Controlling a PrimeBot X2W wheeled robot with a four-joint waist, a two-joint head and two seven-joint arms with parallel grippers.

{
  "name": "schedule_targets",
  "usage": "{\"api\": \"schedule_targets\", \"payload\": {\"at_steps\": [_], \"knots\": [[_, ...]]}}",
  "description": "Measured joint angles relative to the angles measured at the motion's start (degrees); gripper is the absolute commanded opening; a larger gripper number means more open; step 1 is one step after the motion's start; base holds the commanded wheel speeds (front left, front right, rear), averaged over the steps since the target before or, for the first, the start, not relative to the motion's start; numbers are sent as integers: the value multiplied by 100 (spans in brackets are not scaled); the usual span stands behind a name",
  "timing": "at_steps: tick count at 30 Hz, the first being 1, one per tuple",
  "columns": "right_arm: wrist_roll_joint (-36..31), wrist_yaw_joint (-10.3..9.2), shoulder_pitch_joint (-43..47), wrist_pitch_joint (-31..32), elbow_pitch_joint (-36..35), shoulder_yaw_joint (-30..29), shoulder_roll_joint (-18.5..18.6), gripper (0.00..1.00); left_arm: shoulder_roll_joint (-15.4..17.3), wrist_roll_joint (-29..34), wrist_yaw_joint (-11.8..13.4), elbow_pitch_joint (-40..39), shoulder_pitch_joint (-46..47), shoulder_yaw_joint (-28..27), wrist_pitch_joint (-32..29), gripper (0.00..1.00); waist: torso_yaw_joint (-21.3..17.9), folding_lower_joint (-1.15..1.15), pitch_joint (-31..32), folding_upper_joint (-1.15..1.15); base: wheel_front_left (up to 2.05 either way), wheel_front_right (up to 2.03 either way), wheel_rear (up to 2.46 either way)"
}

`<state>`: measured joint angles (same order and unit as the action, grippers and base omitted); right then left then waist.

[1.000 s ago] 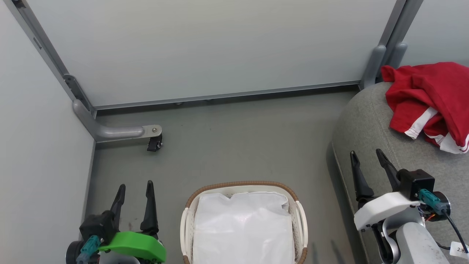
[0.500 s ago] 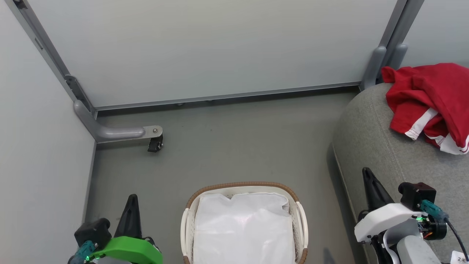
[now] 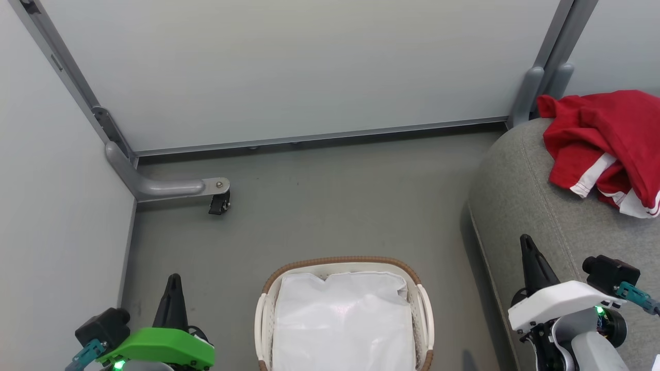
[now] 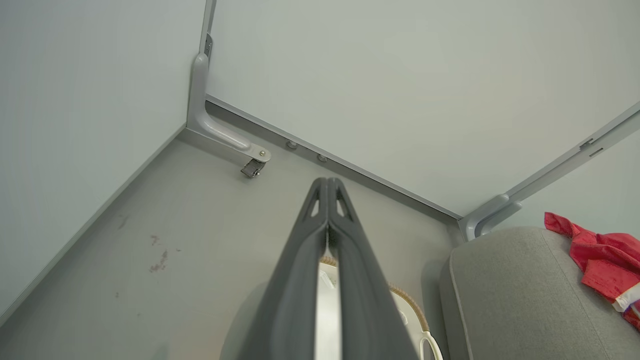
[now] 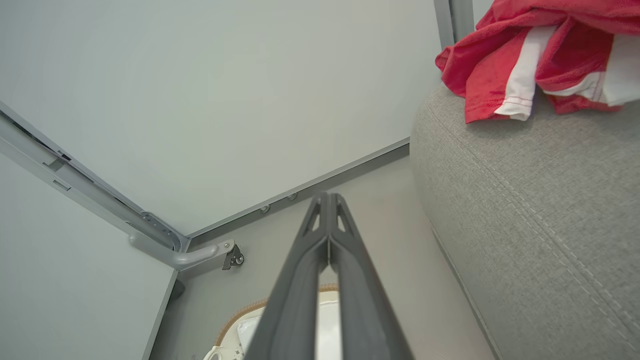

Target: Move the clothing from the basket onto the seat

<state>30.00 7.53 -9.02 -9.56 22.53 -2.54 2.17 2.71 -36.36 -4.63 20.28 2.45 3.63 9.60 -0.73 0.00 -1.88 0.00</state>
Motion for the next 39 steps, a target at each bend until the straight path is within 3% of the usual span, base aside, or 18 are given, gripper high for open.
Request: {"api": "schedule_targets", "payload": {"at_steps": [39], "knots": [[2987,-1,116,762,-405,-187,22,0,0,-2686,-135,-309,147,-491,-778,0,27,0,62,0,0,0,0]]}}
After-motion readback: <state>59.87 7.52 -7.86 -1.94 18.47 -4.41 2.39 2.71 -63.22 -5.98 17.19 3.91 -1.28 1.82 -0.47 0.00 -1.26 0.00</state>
